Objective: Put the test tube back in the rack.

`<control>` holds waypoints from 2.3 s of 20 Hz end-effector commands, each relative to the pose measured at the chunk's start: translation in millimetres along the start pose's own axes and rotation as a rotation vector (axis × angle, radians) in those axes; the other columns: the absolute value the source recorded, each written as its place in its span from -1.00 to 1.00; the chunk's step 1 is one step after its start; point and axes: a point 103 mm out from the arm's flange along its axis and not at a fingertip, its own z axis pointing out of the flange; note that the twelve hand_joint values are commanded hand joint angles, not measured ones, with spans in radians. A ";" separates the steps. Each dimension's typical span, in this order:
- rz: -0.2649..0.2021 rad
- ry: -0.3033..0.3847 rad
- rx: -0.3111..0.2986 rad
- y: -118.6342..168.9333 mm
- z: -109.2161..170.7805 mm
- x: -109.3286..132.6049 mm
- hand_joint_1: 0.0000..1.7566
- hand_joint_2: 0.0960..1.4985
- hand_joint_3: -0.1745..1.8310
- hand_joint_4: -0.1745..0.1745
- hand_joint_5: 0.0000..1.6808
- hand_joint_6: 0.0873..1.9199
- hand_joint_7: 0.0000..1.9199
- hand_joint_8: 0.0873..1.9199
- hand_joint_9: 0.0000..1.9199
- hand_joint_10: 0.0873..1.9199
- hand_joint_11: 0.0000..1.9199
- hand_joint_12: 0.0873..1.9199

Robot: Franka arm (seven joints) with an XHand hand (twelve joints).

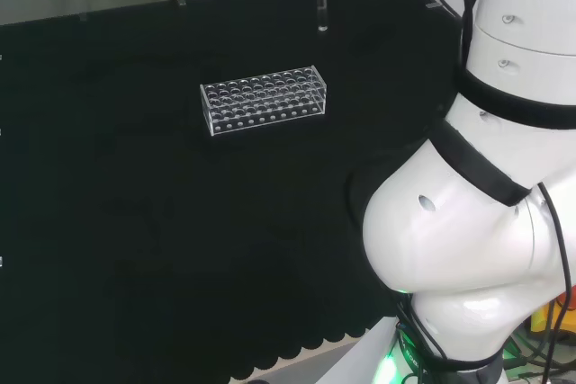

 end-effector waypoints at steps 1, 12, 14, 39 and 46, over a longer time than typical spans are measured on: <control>-0.054 0.027 0.038 -0.2 22.7 25.4 0.40 -0.19 -0.22 -1.00 0.59 -0.52 0.82 -0.60 0.69 -0.52 0.28 -0.18; -0.054 0.047 0.083 19.6 58.3 26.4 0.40 -0.19 -0.22 -1.00 0.59 -0.51 0.82 -0.60 0.69 -0.52 0.28 -0.18; -0.051 0.048 0.094 22.6 65.7 25.2 0.40 -0.19 -0.22 -1.00 0.59 -0.51 0.82 -0.60 0.69 -0.52 0.28 -0.18; -0.010 0.058 0.154 40.9 108.1 5.5 0.40 -0.19 -0.22 -1.00 0.58 -0.51 0.82 -0.60 0.69 -0.52 0.28 -0.18; -0.004 0.064 0.147 42.0 108.7 6.1 0.40 -0.19 -0.22 -1.00 0.58 -0.51 0.82 -0.60 0.69 -0.52 0.28 -0.18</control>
